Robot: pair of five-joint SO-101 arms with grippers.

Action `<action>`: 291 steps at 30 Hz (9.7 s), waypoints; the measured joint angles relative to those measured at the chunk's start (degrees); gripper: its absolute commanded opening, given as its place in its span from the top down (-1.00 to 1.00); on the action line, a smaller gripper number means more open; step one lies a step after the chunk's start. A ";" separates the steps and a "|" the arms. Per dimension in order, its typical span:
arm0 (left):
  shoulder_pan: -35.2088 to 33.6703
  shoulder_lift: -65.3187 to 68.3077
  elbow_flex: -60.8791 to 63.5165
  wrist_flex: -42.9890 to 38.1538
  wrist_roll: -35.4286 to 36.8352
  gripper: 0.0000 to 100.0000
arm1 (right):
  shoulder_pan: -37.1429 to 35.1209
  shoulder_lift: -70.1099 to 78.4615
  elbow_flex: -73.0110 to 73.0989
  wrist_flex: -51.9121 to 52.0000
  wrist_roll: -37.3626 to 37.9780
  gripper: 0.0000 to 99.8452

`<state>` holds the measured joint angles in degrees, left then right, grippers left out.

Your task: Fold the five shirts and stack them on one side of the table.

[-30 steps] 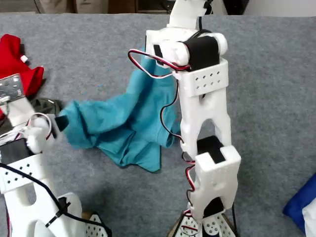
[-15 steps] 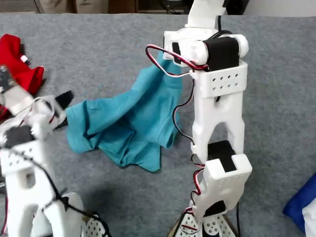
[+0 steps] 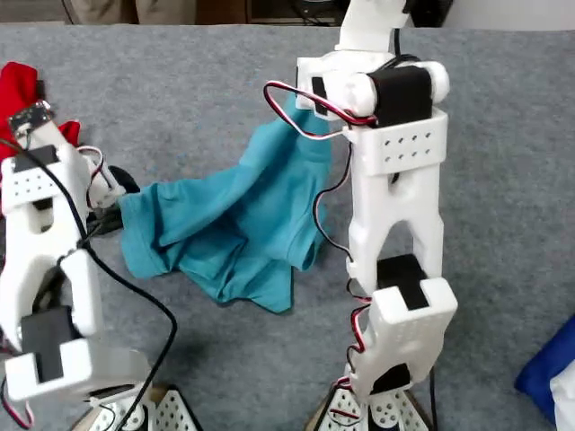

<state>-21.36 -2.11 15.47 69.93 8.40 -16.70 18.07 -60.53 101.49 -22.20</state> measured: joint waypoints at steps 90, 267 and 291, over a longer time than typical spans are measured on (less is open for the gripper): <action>14.95 -35.96 -48.88 30.24 -5.54 0.96 | 9.67 -25.93 -32.79 -18.20 8.53 0.99; 18.99 -17.05 -6.59 -54.68 -5.89 0.96 | 24.09 -44.66 57.93 -72.18 11.96 0.99; 18.81 -32.09 -5.71 -44.48 -11.60 0.96 | 24.09 -24.18 18.02 -70.07 11.96 0.99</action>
<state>-2.55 -34.20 9.76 25.45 -3.21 7.38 -6.11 -42.51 31.43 -10.24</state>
